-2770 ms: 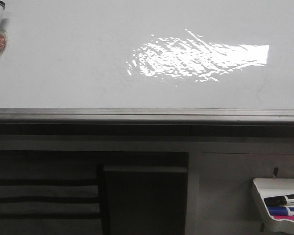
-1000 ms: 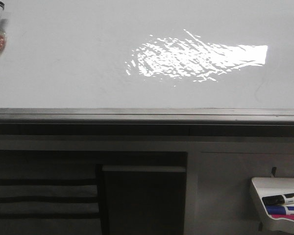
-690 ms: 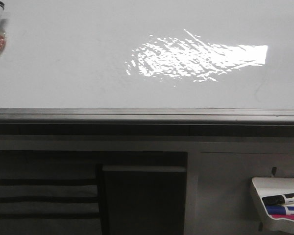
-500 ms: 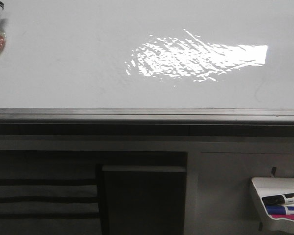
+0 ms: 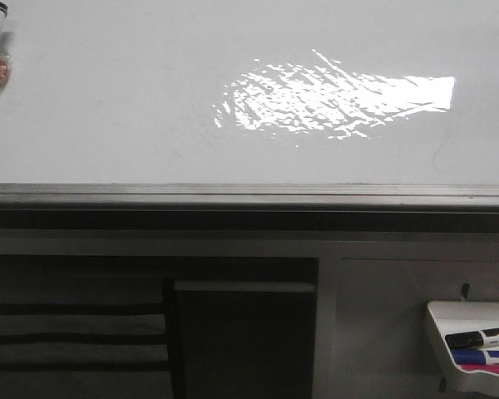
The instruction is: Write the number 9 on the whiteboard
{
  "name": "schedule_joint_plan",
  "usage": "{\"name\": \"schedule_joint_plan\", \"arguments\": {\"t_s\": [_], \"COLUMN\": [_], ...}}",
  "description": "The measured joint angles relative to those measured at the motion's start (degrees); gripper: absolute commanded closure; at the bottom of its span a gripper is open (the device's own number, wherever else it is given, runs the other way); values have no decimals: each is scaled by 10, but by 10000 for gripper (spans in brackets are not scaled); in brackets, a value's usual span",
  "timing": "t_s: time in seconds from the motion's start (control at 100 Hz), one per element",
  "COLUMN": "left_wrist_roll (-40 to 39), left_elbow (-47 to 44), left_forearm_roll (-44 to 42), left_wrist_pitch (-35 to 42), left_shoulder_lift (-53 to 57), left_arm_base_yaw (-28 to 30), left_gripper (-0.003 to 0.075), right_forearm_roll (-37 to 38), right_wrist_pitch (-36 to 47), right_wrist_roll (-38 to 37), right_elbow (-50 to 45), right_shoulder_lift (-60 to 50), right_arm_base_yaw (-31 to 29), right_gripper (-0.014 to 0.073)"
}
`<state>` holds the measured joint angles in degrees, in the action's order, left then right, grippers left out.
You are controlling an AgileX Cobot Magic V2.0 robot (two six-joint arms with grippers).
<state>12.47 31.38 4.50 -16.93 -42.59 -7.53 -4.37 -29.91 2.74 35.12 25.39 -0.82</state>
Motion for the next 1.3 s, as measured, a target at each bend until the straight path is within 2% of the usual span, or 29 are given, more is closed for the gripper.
{"name": "schedule_joint_plan", "arguments": {"t_s": [0.16,0.49,0.7,0.96,1.24,1.3], "left_wrist_roll": [2,4,4,4,4,4], "left_elbow": [0,0,0,6,28,28], "left_forearm_roll": [0,0,0,0,-2,-2], "left_wrist_pitch": [70,248,322,379,400,400], "left_shoulder_lift": [-89,-244,-306,-349,-374,-375], "left_arm_base_yaw": [-6,-20,-20,-20,-21,-21], "left_gripper": [232,233,288,336,337,367], "right_forearm_roll": [0,0,0,0,0,0], "right_wrist_pitch": [-1,-17,-17,-18,-18,-18], "right_wrist_roll": [0,0,0,0,0,0], "right_elbow": [0,0,0,0,0,0], "right_shoulder_lift": [0,0,0,0,0,0], "right_arm_base_yaw": [0,0,0,0,0,0], "right_gripper": [-75,-75,-75,-75,-75,-75]}}
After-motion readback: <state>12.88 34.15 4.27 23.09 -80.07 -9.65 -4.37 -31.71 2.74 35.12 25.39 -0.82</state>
